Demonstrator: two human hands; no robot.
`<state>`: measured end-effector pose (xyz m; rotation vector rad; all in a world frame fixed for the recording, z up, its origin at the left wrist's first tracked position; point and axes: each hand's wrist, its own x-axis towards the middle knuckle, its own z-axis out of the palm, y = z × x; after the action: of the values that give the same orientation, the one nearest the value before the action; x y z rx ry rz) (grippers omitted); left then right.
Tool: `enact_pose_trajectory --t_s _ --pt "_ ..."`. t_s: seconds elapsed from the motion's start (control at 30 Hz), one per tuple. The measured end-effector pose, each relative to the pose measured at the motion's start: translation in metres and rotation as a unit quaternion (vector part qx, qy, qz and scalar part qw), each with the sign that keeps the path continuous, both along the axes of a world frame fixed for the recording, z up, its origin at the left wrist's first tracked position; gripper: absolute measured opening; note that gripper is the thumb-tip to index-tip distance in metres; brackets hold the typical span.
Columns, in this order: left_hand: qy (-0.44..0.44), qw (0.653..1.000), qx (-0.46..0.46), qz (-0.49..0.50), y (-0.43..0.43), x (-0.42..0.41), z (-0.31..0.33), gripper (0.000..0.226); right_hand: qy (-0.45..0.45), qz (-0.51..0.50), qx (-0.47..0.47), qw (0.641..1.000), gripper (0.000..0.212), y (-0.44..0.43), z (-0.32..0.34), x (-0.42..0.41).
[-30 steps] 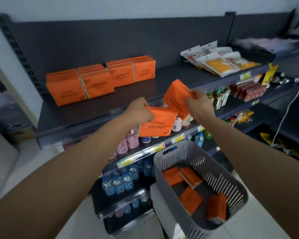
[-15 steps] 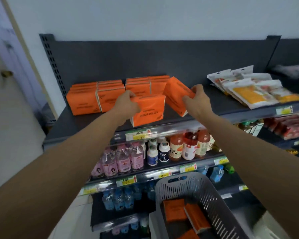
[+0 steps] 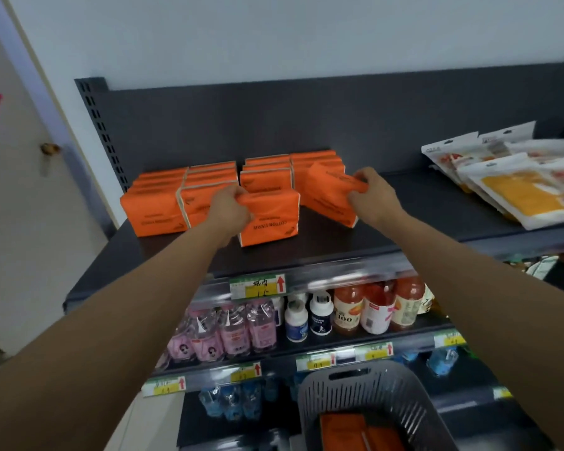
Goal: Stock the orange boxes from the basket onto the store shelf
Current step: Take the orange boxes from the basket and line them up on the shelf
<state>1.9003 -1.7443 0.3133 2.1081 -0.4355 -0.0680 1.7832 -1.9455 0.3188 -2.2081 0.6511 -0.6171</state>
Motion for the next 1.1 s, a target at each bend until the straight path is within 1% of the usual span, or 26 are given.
enact_pose_trajectory --t_s 0.17,0.23,0.33,0.47,0.53,0.63,0.73,0.93,1.0,1.1 --pt "-0.062 0.996 0.056 -0.002 -0.019 0.031 0.001 0.047 0.013 0.002 0.003 1.000 0.046 -0.015 -0.003 0.029" --pt "-0.097 0.991 0.096 -0.006 -0.024 0.041 0.000 0.050 0.007 -0.008 0.012 1.000 0.049 -0.021 -0.004 0.041" --pt "-0.132 0.983 0.128 -0.003 -0.028 0.047 -0.004 0.052 -0.013 -0.025 0.027 0.999 0.055 -0.027 -0.009 0.053" --pt "-0.173 0.973 0.150 0.009 -0.030 0.052 -0.010 0.051 -0.011 -0.042 0.056 0.997 0.078 -0.030 -0.023 0.065" --pt "-0.180 0.972 0.152 0.016 -0.031 0.055 -0.010 0.052 0.002 -0.051 0.068 0.996 0.082 -0.030 -0.031 0.071" --pt "-0.192 0.969 0.154 0.019 -0.032 0.057 -0.012 0.051 0.004 -0.061 0.066 0.996 0.073 -0.029 -0.040 0.078" --pt "-0.203 0.967 0.152 0.021 -0.034 0.059 -0.013 0.049 0.009 -0.079 0.044 0.996 0.067 -0.028 -0.043 0.086" --pt "-0.221 0.961 0.160 0.042 -0.037 0.060 -0.017 0.044 0.018 -0.126 0.032 0.991 0.059 -0.021 -0.044 0.091" --pt "-0.227 0.958 0.166 0.056 -0.038 0.059 -0.018 0.047 0.015 -0.120 0.045 0.992 0.055 -0.020 -0.044 0.090" --pt "-0.229 0.958 0.162 0.063 -0.039 0.056 -0.019 0.059 0.009 -0.108 0.050 0.993 0.048 -0.019 -0.043 0.084"
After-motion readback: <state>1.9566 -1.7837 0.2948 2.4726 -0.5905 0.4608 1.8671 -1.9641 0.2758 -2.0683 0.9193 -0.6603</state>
